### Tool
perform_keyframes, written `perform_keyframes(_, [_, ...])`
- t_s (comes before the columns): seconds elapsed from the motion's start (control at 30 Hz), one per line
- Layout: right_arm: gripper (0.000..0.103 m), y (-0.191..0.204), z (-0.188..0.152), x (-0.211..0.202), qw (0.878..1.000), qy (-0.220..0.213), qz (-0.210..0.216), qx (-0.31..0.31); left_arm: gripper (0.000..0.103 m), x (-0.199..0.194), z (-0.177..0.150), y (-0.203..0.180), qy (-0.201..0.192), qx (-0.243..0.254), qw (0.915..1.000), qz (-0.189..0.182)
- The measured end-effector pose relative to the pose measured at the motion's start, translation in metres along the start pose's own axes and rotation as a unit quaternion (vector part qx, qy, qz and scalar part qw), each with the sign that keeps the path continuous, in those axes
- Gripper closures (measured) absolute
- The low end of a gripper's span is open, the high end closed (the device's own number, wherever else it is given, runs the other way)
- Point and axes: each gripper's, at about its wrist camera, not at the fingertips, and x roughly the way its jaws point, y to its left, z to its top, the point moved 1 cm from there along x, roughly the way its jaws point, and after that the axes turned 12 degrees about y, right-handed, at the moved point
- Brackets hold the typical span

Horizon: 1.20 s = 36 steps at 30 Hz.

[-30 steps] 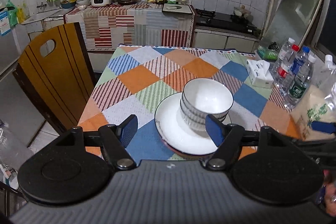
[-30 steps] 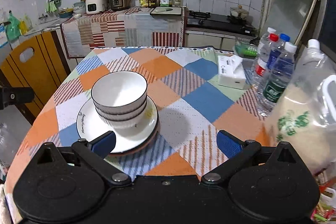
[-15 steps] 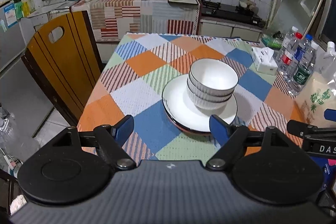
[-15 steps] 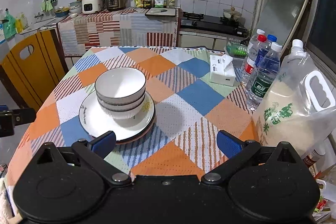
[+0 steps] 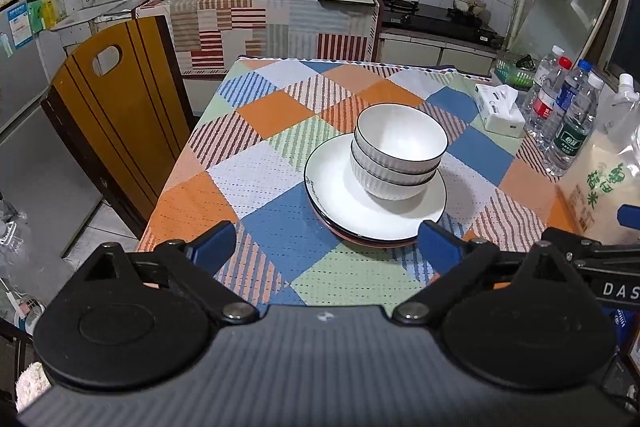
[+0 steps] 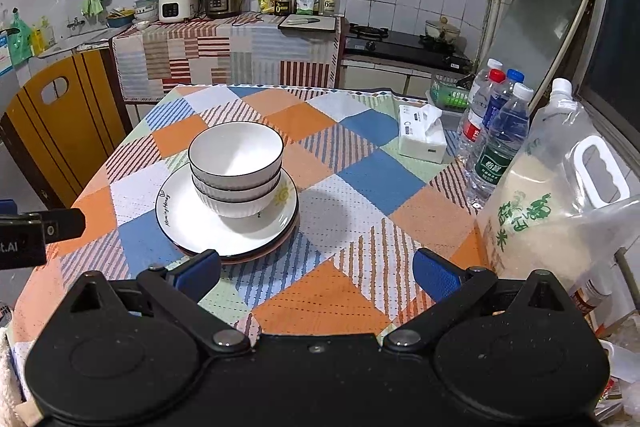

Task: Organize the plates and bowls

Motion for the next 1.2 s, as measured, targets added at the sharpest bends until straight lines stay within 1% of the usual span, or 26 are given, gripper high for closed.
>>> perform_keyframes(0.13, [0.000,0.001,0.000,-0.002,1.000,-0.002,0.002,0.000,0.003,-0.001,-0.002,-0.001,0.001,0.005,1.0000,0.009])
perform_keyframes(0.3, [0.000,0.001,0.000,-0.001,1.000,-0.001,0.000,0.000,0.003,-0.003,-0.003,-0.002,0.000,0.006,0.9999,0.011])
perform_keyframes(0.67, [0.000,0.002,-0.003,0.000,1.000,0.004,0.000,0.001,0.003,-0.003,-0.004,-0.006,0.006,0.009,0.9993,0.036])
perform_keyframes(0.97, [0.000,0.002,-0.004,-0.001,1.000,0.003,0.000,0.002,0.003,-0.005,-0.005,-0.007,0.003,0.012,0.9995,0.028])
perform_keyframes(1.2, [0.000,0.003,-0.004,0.000,1.000,0.005,-0.002,-0.003,0.003,-0.005,-0.006,-0.011,0.002,0.023,0.9992,0.031])
